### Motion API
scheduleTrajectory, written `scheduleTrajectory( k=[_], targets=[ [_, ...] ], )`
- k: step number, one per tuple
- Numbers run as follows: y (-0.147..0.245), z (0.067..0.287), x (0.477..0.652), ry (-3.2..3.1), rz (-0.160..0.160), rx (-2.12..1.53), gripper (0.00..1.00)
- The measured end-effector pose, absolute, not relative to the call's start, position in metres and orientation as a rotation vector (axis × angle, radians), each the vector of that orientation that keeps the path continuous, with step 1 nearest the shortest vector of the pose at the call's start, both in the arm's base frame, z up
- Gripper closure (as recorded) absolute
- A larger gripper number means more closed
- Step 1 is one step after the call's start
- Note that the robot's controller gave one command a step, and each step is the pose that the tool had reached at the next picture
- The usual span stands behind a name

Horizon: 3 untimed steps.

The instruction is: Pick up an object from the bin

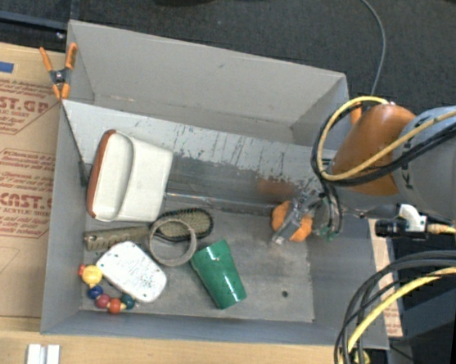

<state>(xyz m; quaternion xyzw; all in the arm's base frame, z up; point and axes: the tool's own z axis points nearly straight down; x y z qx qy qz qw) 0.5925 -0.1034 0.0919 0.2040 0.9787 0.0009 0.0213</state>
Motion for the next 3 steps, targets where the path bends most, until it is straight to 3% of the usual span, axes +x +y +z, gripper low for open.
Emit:
scheduleTrajectory(
  k=[3],
  targets=[
    [-0.103, 0.150, 0.593, 3.032, 0.005, 0.631, 1.00]
  ],
)
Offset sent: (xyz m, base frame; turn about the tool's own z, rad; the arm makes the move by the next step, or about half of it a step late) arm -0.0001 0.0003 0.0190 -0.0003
